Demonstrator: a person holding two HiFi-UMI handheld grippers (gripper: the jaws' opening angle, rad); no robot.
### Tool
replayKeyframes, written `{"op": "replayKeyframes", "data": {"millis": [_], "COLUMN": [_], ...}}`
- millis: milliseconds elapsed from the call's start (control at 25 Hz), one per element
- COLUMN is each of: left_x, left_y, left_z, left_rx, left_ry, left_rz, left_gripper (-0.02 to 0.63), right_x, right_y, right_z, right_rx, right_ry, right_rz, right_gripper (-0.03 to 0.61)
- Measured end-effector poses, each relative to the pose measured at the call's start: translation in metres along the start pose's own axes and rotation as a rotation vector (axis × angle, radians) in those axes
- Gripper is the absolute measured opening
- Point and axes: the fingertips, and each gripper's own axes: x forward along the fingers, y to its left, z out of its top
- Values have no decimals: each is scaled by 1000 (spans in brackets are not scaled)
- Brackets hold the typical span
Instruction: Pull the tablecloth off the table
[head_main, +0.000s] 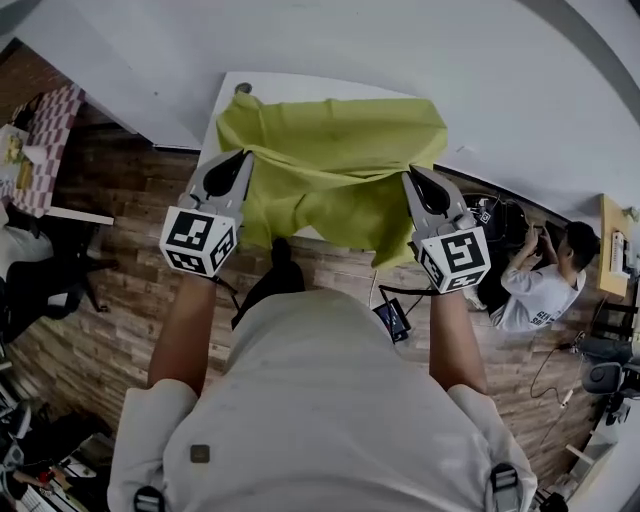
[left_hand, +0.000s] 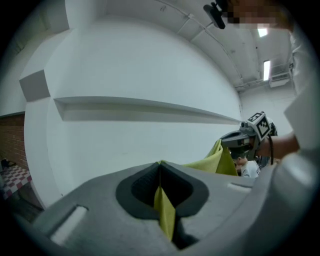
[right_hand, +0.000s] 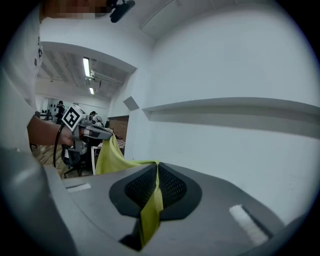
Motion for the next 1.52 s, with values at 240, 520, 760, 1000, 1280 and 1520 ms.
{"op": "replayKeyframes", "data": {"millis": [240, 520, 760, 1000, 1280, 1520], "left_x": [-42, -90, -131, -189, -245, -281], "left_y": [-40, -50, -43, -28, -22, -24], "left_z": [7, 17, 20, 20, 13, 9], "left_rx": [1, 15, 13, 19, 29, 24], "left_ry": [-15, -37, -71, -106, -127, -142], "left_rz": [39, 20, -54, -131, -248, -298], "left_gripper": [3, 3, 3, 3, 3, 3], "right_x": [-43, -69, -83, -99, -124, -139], "right_y": [25, 70, 122, 186, 258, 300], "right_z": [13, 36, 52, 69, 75, 77], "right_rx": [1, -2, 3, -1, 15, 23], "right_ry": [-59, -102, -101, -99, -93, -88], "right_rz": [48, 48, -3, -76, -156, -178], "right_gripper": [17, 16, 17, 17, 17, 17]}}
